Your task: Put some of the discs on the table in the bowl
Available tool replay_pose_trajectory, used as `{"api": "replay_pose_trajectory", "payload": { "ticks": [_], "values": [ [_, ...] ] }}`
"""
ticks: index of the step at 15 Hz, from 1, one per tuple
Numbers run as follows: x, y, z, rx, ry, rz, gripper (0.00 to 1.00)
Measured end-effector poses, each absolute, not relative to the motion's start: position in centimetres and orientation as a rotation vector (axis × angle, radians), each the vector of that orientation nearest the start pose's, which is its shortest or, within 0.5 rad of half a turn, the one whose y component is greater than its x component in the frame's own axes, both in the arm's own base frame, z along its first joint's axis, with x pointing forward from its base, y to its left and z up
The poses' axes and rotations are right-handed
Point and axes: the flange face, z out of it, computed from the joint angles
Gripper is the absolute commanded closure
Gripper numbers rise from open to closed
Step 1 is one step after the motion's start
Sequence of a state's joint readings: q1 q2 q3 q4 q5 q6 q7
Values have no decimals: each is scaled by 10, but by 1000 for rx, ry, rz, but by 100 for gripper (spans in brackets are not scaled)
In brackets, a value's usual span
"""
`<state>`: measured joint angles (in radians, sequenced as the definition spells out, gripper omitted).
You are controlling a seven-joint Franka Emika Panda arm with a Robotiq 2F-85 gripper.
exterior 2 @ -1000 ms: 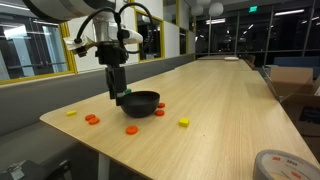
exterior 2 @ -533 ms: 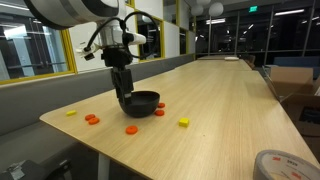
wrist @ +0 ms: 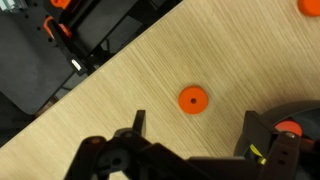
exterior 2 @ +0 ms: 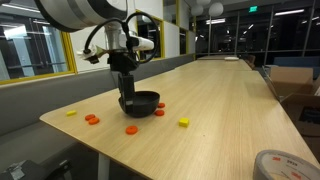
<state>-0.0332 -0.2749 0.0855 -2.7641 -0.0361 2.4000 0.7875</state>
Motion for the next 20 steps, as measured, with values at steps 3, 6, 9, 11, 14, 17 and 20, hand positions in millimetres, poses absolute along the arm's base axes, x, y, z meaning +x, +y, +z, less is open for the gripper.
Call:
{"api": "replay_pose_trajectory", "payload": {
  "ticks": [3, 6, 9, 11, 14, 17, 20],
  "values": [
    [372, 13, 287, -2933, 1203, 121, 0],
    [375, 8, 278, -2836, 1287, 134, 0],
    [376, 2, 263, -2781, 1354, 168, 0],
    [375, -3, 254, -2767, 1393, 200, 0],
    [375, -10, 244, -2742, 1450, 210, 0],
    [379, -17, 237, -2718, 1484, 163, 0],
    [384, -21, 230, -2697, 1505, 92, 0]
  ]
}}
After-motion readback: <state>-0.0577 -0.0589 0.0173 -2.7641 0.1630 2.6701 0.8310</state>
